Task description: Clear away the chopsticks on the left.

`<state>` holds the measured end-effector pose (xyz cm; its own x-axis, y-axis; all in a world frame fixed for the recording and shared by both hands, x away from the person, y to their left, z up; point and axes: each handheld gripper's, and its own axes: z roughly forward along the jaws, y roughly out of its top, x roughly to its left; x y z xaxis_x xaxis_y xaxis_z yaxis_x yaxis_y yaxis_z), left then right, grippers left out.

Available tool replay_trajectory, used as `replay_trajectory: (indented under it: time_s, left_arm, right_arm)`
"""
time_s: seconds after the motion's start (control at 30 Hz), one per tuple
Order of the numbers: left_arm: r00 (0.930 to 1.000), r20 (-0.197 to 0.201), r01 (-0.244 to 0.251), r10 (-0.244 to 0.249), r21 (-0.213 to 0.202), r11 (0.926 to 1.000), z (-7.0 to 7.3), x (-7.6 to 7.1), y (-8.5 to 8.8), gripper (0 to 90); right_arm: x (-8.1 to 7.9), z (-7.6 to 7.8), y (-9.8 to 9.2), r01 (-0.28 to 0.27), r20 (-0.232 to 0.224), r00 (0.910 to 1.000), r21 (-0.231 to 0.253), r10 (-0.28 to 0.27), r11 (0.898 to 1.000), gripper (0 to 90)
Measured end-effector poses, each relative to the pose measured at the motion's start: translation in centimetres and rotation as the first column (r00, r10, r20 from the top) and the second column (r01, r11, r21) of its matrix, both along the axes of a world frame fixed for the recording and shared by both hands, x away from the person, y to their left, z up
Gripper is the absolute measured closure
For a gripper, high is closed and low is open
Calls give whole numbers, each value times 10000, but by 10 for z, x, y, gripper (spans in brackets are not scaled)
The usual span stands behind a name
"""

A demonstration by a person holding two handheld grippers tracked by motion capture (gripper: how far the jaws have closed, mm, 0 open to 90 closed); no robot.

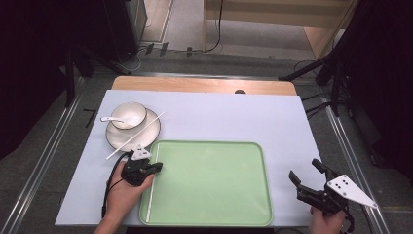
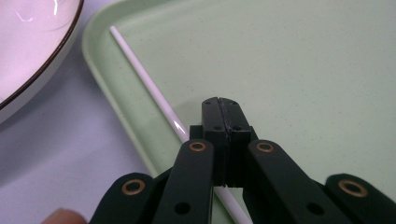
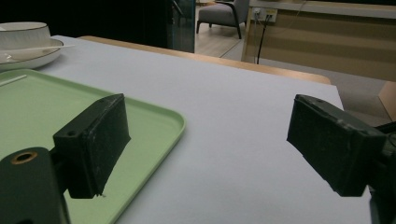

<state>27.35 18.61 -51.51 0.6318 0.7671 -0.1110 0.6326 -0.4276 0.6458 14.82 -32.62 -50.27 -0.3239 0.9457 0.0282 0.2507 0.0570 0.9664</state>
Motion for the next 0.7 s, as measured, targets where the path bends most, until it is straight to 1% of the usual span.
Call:
replay_trajectory:
  time_s: [0.03, 0.07, 0.1, 0.13, 0.17, 0.2, 0.23, 0.27, 0.3, 0.33, 0.4, 0.47, 0.5, 0.53, 0.57, 0.6, 0.67, 0.7]
  left_arm:
    - [10000, -14, 18, -18, -8, 10000, 0, 0, 0, 900]
    - [9999, -34, 130, -131, -154, 9998, 0, 0, 0, 900]
    - [9999, -34, 130, -131, -154, 9998, 0, 0, 0, 882]
    - [9992, -53, 393, -395, -413, 9984, 1, 1, 1, 852]
    - [9992, -53, 393, -395, -413, 9984, 1, 1, 1, 819]
    - [9989, -76, 466, -470, -522, 9976, 2, 1, 2, 802]
    - [9986, -41, 517, -521, -614, 9968, 3, 2, 4, 802]
    - [9985, 52, 554, -551, -728, 9958, 7, 2, 7, 770]
    - [9985, 52, 554, -551, -728, 9958, 7, 2, 7, 747]
    - [9983, 267, 547, -527, -823, 9951, 12, 4, 12, 736]
    - [9981, 481, 431, -388, -933, 9947, 18, 7, 18, 711]
    - [9976, 669, 237, -174, -941, 9953, 24, 10, 25, 683]
    - [9976, 669, 237, -174, -941, 9953, 24, 10, 25, 677]
    - [9962, 862, 9, 76, -987, 9951, 29, 13, 33, 670]
    - [9954, 937, -114, 209, -1008, 9948, 31, 15, 38, 663]
    - [9954, 937, -114, 209, -1008, 9948, 31, 15, 38, 659]
    - [9940, 1018, -281, 390, -1070, 9939, 35, 19, 46, 656]
    - [9936, 1050, -295, 405, -1041, 9941, 37, 21, 50, 624]
  right_arm:
    - [0, 0, 1, -16, 32, 10000, -50, 17, 10000, 127]
    - [1, 0, 1, -9, 29, 10000, -43, 9, 10000, 127]
    - [1, 0, 1, -9, 29, 10000, -43, 9, 10000, 127]
    - [1, 0, 1, -13, 44, 10000, -36, 13, 10000, 127]
    - [1, 0, 1, -19, 44, 10000, -50, 19, 10000, 127]
    - [1, 0, 1, -14, 20, 10000, -26, 14, 10000, 127]
    - [1, 0, 1, -14, 20, 10000, -26, 14, 10000, 127]
    - [1, 0, 0, -10, 13, 10000, -30, 10, 10000, 127]
    - [1, 0, 0, -8, 9, 10000, -26, 8, 10000, 127]
    - [1, 0, 0, -5, 8, 10000, -31, 5, 10000, 127]
    - [2, -1, 0, -2, -7, 10000, -29, 2, 10000, 127]
    - [2, -1, 0, -8, -8, 10000, -33, 8, 10000, 127]
    - [2, -1, 0, -8, -8, 10000, -33, 8, 10000, 127]
    - [2, -1, 1, -10, -29, 10000, -36, 10, 10000, 127]
    - [3, -1, 1, -9, -33, 10000, -53, 8, 10000, 127]
    - [3, -1, 1, -9, -33, 10000, -53, 8, 10000, 127]
    - [3, -1, 2, -42, -45, 10000, -59, 41, 10000, 127]
    - [3, -1, 2, -36, -61, 10000, -70, 35, 10000, 127]
